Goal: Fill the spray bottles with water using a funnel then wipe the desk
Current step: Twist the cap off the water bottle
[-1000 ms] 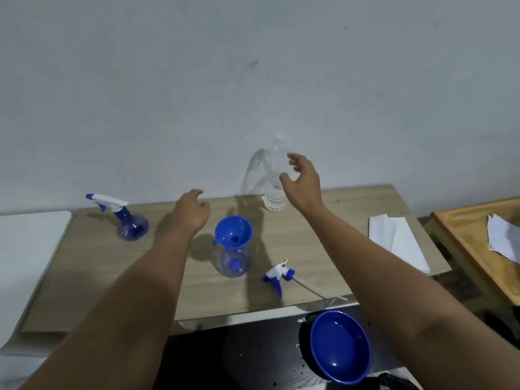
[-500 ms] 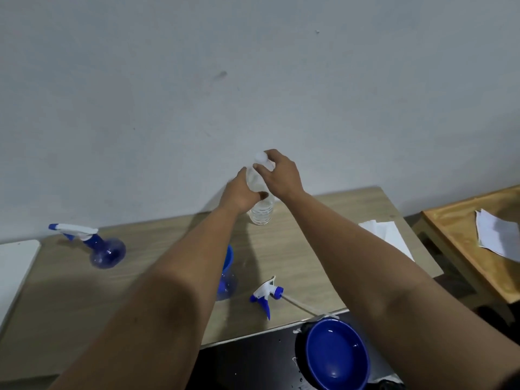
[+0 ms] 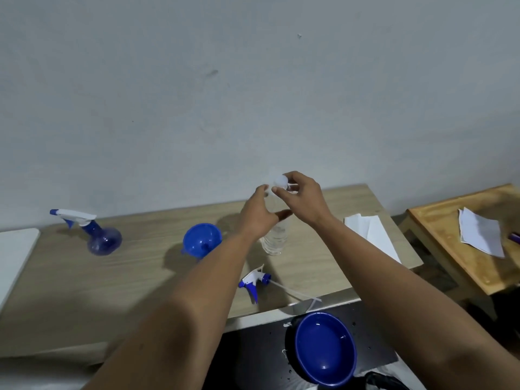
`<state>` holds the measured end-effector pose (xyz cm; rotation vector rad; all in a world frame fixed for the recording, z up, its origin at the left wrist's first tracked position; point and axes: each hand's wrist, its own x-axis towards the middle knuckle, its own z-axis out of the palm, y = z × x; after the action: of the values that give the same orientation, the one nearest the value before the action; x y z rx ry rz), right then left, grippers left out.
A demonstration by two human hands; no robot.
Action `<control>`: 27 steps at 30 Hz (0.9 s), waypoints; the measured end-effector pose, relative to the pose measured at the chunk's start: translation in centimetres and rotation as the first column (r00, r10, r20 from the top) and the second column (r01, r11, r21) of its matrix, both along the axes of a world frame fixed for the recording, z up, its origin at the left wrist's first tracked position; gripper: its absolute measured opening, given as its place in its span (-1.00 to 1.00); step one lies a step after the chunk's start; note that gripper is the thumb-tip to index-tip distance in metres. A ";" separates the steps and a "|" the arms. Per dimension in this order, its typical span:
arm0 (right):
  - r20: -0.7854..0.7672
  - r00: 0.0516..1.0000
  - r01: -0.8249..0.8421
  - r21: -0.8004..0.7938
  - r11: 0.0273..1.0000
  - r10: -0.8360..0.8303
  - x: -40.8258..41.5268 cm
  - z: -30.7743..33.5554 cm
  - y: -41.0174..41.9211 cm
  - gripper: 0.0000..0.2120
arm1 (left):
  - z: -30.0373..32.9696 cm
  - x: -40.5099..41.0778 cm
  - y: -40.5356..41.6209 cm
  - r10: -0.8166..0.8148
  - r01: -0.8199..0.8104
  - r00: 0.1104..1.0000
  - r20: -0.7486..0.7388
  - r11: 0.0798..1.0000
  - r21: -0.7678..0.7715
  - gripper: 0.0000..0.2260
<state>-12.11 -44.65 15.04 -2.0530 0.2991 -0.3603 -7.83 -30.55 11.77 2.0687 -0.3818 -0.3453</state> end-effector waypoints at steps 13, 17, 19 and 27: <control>0.154 0.988 -0.026 0.183 0.983 -0.003 -3.2 -0.5 0.5 -0.75 | -1.4 -3.4 -0.7 0.033 -0.037 0.999 -0.040 0.995 -0.088 -0.28; 0.159 0.980 -0.148 0.194 0.970 0.117 -3.3 -0.6 -0.3 -0.81 | -1.5 -3.5 -0.5 0.046 -0.052 0.998 -0.053 0.991 -0.121 -0.26; 0.147 0.977 -0.182 0.173 0.968 0.157 -3.3 -0.4 -0.7 -0.81 | -1.4 -3.8 -0.5 0.042 -0.049 0.997 -0.057 0.990 -0.130 -0.25; 0.156 0.982 -0.139 0.188 0.972 0.110 -3.7 -0.7 -0.9 -0.73 | -1.3 -4.2 -0.8 0.033 -0.038 0.998 -0.054 0.993 -0.112 -0.29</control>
<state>-15.83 -45.53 14.32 -1.8292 0.1119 -0.3838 -11.98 -31.35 10.47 1.9493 -0.3253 -0.3479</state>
